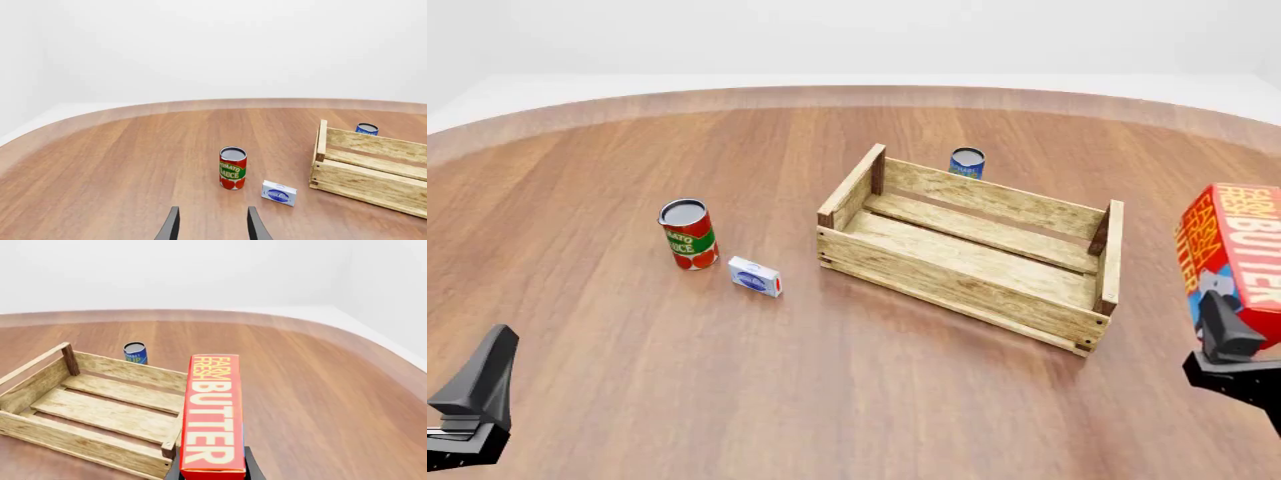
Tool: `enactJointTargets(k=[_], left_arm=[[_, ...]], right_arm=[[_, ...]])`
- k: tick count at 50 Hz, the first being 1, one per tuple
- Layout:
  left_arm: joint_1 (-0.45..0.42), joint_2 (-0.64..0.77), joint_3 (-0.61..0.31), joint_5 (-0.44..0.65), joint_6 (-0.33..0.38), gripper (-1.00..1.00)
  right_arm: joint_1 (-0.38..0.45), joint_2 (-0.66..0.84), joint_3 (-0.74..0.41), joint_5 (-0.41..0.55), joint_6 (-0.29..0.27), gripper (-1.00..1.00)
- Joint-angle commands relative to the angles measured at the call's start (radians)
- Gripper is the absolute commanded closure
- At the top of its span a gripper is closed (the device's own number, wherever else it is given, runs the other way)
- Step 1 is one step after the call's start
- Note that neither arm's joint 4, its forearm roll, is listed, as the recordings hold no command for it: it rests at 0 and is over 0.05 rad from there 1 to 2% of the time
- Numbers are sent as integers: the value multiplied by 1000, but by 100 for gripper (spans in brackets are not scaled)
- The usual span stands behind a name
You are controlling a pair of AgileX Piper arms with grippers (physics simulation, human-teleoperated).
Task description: Pick up the butter and put it in the tray.
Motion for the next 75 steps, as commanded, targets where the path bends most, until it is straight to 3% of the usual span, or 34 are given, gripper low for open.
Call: enactJointTargets(k=[1,25,52,75], left_arm=[[0,0,0,0,0,-100],[0,0,0,0,0,-100],[0,0,0,0,0,-100],[0,0,0,0,0,-100]], right_arm=[[41,-74,-62,90,14,100],[155,5,-216,161,-30,100],[259,291,-343,32,-50,100],[312,451,-430,-11,-51,100]])
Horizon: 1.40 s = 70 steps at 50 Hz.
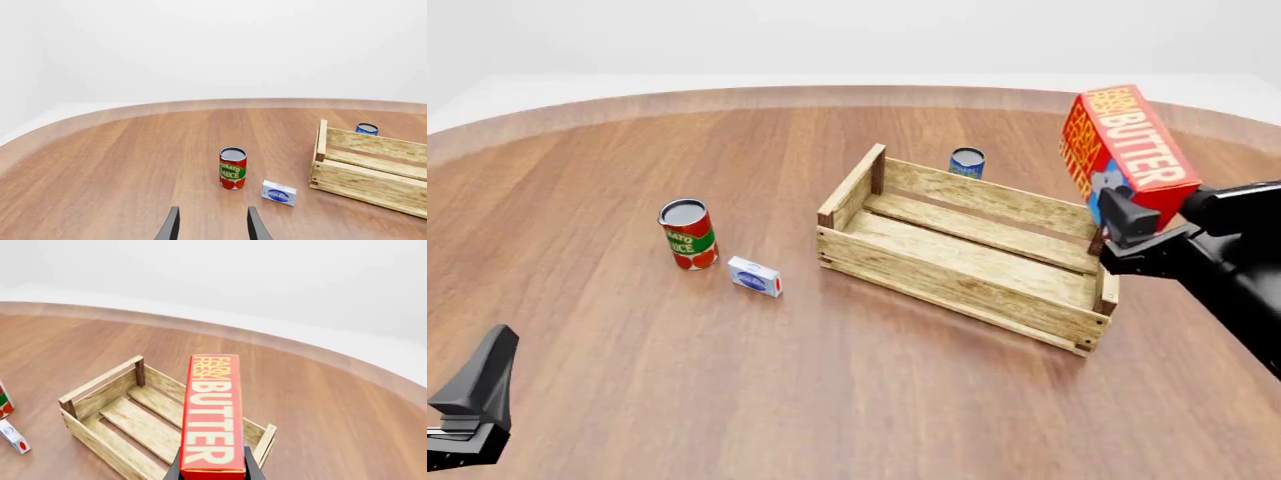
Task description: Pick up the butter and put it in the tray.
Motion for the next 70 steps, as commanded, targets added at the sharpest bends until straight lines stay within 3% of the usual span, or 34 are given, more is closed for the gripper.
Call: enactJointTargets(k=[1,70], left_arm=[[0,0,0,0,0,-100],[0,0,0,0,0,-100]], right_arm=[[27,85,-62,-38,17,100],[110,514,-304,-131,81,100]])
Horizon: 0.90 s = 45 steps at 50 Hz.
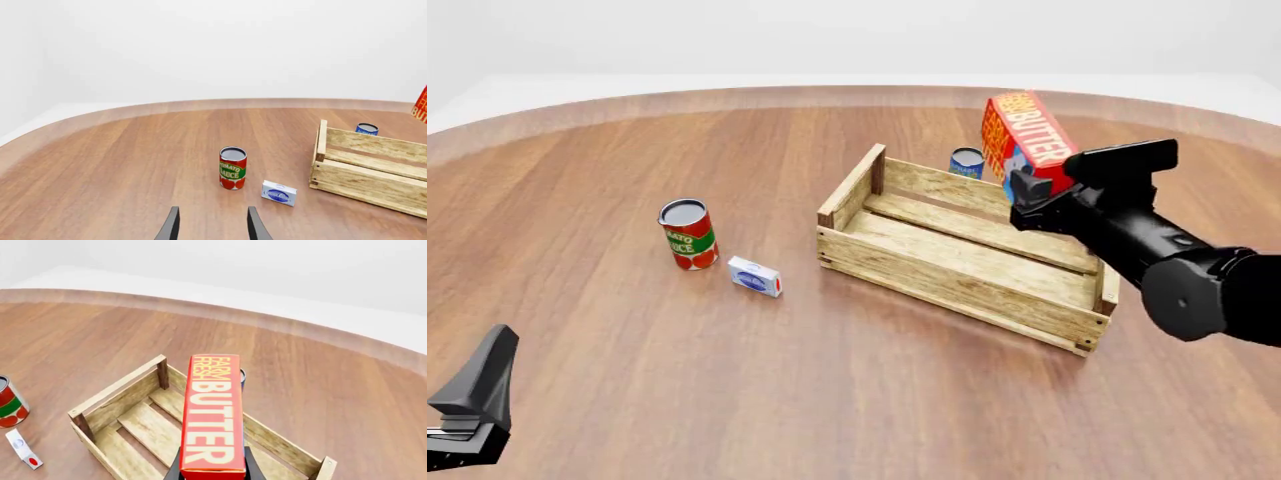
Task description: Pick up the butter and put it in the tray.
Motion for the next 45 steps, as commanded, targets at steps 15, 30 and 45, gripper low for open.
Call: enactJointTargets(k=[15,30,45], left_arm=[[0,0,0,0,0,-100],[0,0,0,0,0,-100],[0,0,0,0,0,-100]], right_arm=[[22,136,-110,-14,30,100],[35,209,-152,-17,49,100],[56,269,-169,-29,77,100]])
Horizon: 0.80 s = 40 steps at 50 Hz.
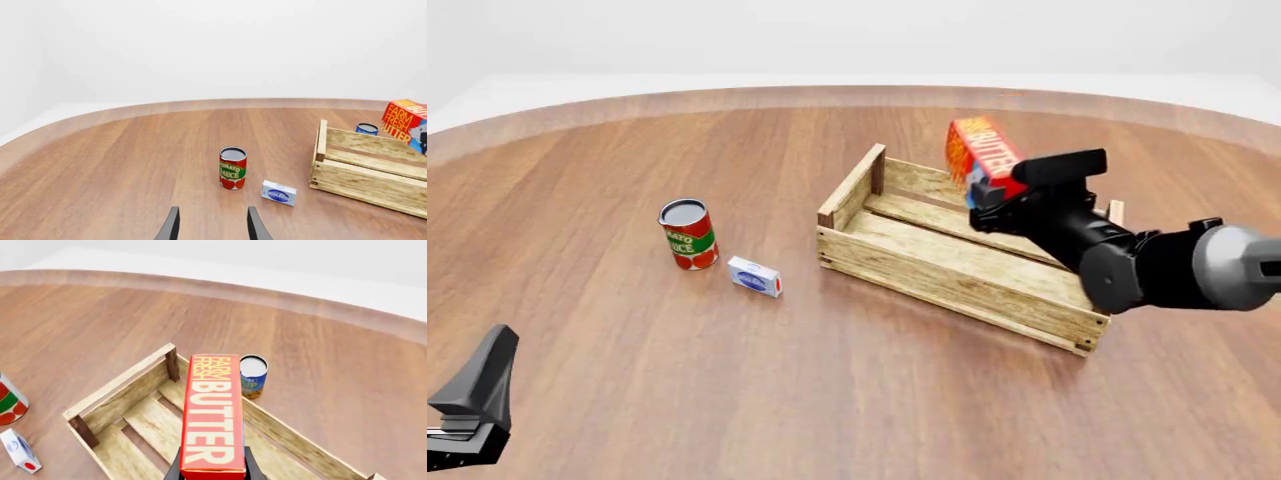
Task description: Pick up the butter and put it in the tray.
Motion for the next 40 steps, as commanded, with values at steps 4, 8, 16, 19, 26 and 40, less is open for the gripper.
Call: enactJointTargets(k=[4,8,16,19,26,40], left_arm=[[0,0,0,0,0,-100],[0,0,0,0,0,-100],[0,0,0,0,0,-100],[0,0,0,0,0,-100],[0,0,0,0,0,-100],[0,0,0,0,0,-100]], right_arm=[[14,40,-36,-9,40,100],[17,56,-41,-5,46,100],[15,77,-47,1,40,100],[17,81,-50,3,42,100],[20,99,-53,1,48,100],[21,121,-56,3,52,100]])
